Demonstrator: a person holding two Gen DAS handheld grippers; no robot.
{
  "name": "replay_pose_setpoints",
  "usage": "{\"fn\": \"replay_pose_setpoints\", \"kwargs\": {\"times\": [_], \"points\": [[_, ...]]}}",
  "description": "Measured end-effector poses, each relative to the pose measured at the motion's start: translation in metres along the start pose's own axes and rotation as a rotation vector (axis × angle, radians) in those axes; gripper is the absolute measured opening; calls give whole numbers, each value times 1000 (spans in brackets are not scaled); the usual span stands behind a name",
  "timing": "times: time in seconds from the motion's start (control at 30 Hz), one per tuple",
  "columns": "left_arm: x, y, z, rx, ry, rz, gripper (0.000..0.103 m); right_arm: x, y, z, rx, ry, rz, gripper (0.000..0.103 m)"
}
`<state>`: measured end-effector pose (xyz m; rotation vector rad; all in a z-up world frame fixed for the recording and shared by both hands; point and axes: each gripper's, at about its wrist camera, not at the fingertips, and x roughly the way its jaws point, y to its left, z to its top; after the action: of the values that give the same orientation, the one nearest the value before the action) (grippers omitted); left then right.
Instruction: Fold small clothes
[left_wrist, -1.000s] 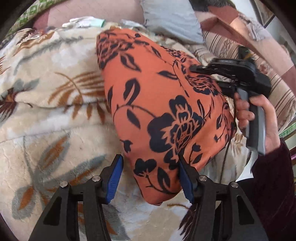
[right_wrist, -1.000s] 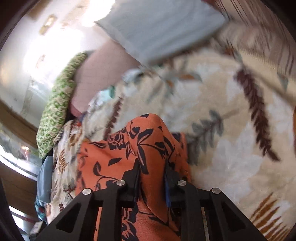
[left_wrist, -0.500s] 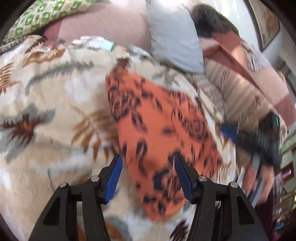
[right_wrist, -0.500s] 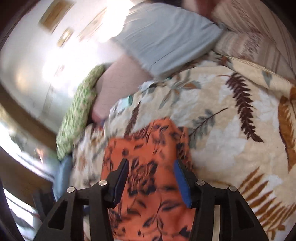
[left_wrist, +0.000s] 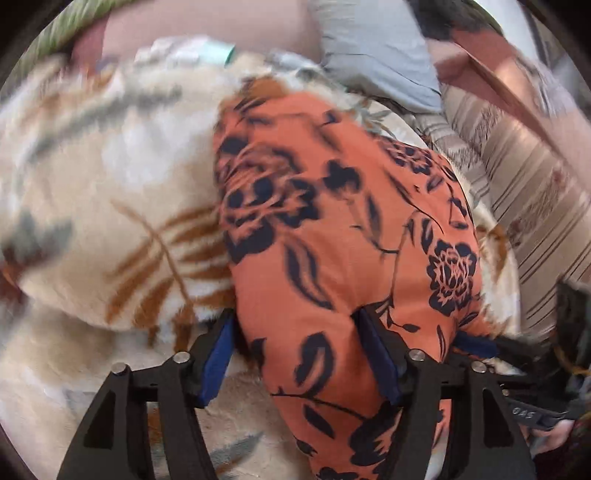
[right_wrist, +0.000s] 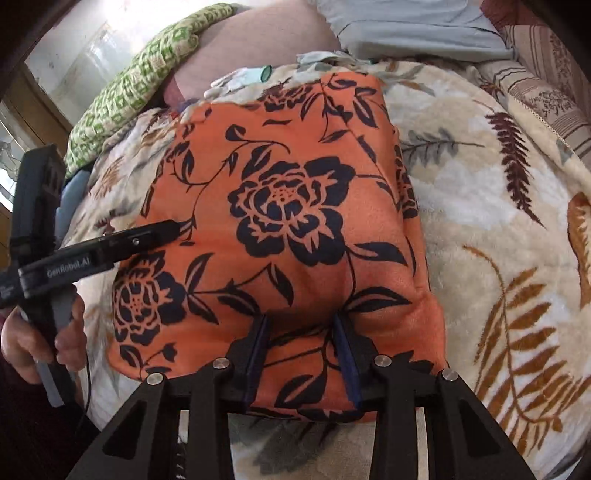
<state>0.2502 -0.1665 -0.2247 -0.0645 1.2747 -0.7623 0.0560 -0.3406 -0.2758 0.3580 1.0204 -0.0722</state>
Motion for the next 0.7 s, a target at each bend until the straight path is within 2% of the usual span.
{"fn": "replay_pose_setpoints", "kwargs": {"times": [0.03,0.1,0.2,0.3,0.37,0.43,0.5,0.57,0.7], "points": [[0,6,2,-30,9,-26,72,-1,-5,-1,34,3,22,40],[-9,11,7,-63,-28,-50,70,-4,-9,-1,58,9,45,40],[-33,13,21,-69,-163,-64,70,-9,1,1,-3,9,2,39],[-43,17,44,-105,-208,-126,70,-28,18,6,-57,-98,33,41],[-35,11,61,-83,-178,-55,70,-31,37,8,-119,-131,98,41],[-17,5,78,-49,-127,1,70,-22,58,9,-165,-123,168,41],[4,2,88,-29,-64,54,70,-14,79,7,-240,-131,157,41],[18,3,95,-19,-41,95,70,-5,94,4,-293,-114,139,41],[36,14,103,-24,-18,140,72,7,94,-1,-296,-52,169,42]]}}
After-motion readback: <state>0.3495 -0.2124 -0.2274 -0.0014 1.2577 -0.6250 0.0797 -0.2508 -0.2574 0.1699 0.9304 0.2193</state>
